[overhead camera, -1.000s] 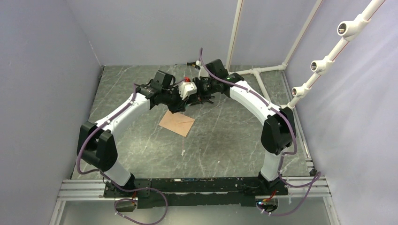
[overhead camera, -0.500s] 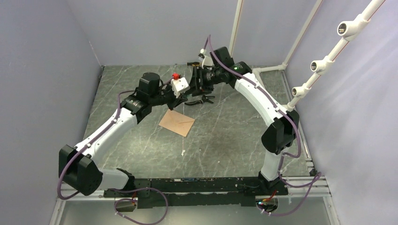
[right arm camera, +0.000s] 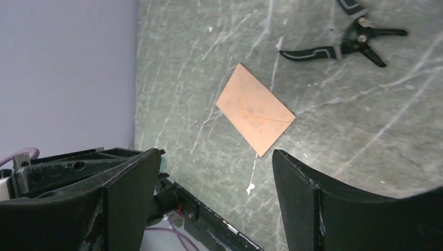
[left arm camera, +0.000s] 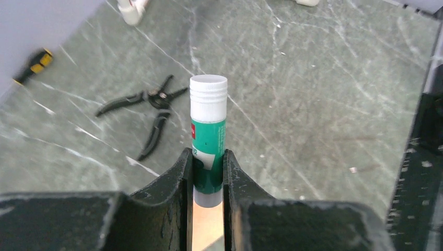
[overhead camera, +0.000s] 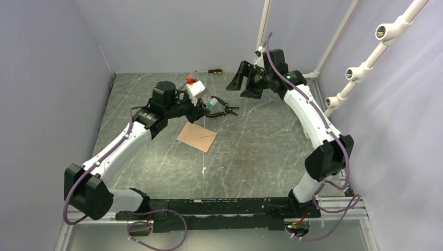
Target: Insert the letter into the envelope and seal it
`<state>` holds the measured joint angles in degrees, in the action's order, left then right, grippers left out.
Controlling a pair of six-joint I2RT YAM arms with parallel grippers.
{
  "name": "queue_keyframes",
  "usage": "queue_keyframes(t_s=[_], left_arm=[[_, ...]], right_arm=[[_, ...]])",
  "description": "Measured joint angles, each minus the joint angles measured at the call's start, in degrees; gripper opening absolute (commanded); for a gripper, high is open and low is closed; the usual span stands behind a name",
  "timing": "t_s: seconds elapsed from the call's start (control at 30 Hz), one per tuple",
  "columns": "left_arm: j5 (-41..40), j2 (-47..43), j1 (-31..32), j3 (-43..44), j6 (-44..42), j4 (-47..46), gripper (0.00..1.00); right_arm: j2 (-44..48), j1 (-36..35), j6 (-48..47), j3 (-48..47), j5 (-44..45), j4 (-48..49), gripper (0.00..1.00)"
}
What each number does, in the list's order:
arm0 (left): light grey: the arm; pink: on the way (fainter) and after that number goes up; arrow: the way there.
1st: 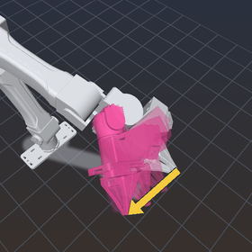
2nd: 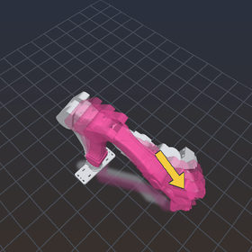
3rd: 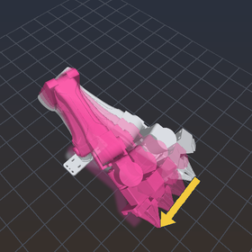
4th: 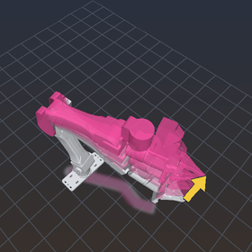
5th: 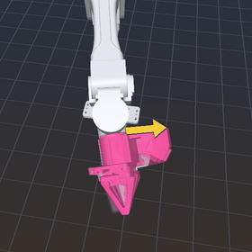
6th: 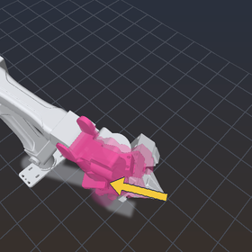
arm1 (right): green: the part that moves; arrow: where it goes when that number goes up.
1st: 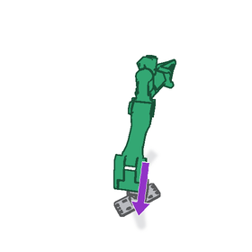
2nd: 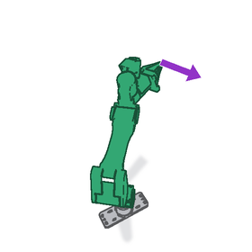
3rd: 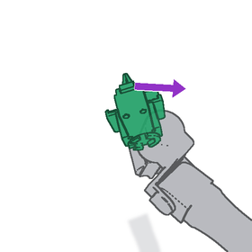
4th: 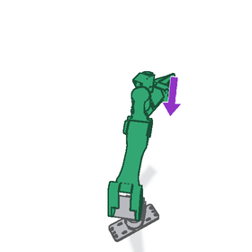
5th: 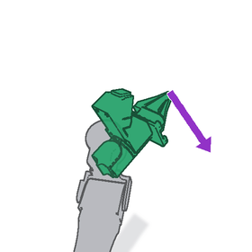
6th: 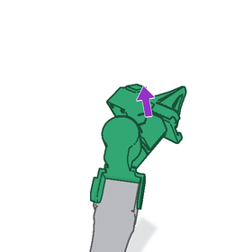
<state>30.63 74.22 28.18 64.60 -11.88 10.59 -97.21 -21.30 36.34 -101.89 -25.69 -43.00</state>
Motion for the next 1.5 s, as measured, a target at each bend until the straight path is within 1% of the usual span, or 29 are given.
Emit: queue_keyframes(t_s=[0.17, 0.27, 0.43, 0.53, 0.6, 0.7, 0.77, 0.87, 0.93, 1.0, 1.07, 1.1, 1.2, 1.4, 1.43, 1.47, 1.5], left_arm=[[1.31, 4.92, -0.15, 0.02, 9.46, 1.03, 0.02], [1.90, 11.80, -0.13, 1.14, 10.25, 4.61, 0.03], [1.42, 24.72, -0.13, 7.28, 4.81, 11.17, 0.04], [0.85, 32.61, -0.13, 14.45, -0.26, 14.53, 0.04], [0.17, 37.09, -0.13, 19.12, -3.02, 15.74, 0.03], [-1.27, 43.78, -0.09, 26.08, -7.58, 17.51, 0.08], [-2.62, 47.30, 0.07, 30.03, -10.05, 19.21, 0.13], [-4.50, 50.27, 0.52, 33.00, -12.79, 20.68, 0.29], [-5.53, 50.56, 0.87, 33.03, -14.40, 21.64, 0.37], [-6.36, 50.56, 1.25, 33.03, -15.58, 22.01, 0.38], [-7.32, 50.56, 1.51, 33.03, -16.35, 21.97, 0.45], [-7.93, 50.56, 1.57, 33.03, -16.63, 21.90, 0.46], [-10.10, 50.56, 1.70, 33.03, -17.51, 21.77, 0.49], [-13.42, 50.38, 1.79, 31.04, -17.42, 19.69, 0.65], [-13.90, 50.14, 1.79, 30.27, -17.20, 19.39, 0.68], [-14.51, 49.79, 1.81, 29.57, -16.70, 18.97, 0.81], [-15.85, 49.27, 1.81, 28.87, -15.72, 18.53, 0.86]], right_arm=[[6.05, -0.13, 0.31, 7.69, 6.05, 1.86, 0.80], [8.98, -0.39, 0.02, 11.67, 9.55, 2.89, 0.80], [12.72, -0.39, -0.90, 15.50, 13.68, 2.97, 0.79], [14.75, -0.37, -1.42, 17.14, 14.82, 3.04, 0.79], [15.78, -0.37, -1.66, 17.92, 15.10, 2.75, 0.76], [16.57, -0.37, -1.99, 18.10, 15.08, 2.38, 0.74], [16.96, -0.39, -2.27, 18.10, 14.91, 2.21, 0.74], [17.53, -0.37, -2.34, 18.10, 14.97, 1.75, 0.74], [17.90, -0.37, -2.29, 18.10, 15.04, 1.51, 0.74], [18.38, -0.31, -2.27, 18.14, 15.17, 1.44, 0.74], [18.99, -0.31, -2.25, 18.23, 15.26, 1.42, 0.74], [19.28, -0.31, -2.25, 18.25, 15.37, 1.42, 0.74], [19.80, -0.31, -2.25, 18.25, 16.06, 1.31, 0.74], [19.98, -0.28, -2.03, 18.34, 16.61, 0.87, 0.75], [19.98, -0.28, -1.92, 18.34, 16.59, 0.87, 0.75], [20.00, -0.28, -1.81, 18.34, 16.59, 0.90, 0.75], [20.09, -0.28, -1.73, 18.36, 16.59, 0.90, 0.75]])
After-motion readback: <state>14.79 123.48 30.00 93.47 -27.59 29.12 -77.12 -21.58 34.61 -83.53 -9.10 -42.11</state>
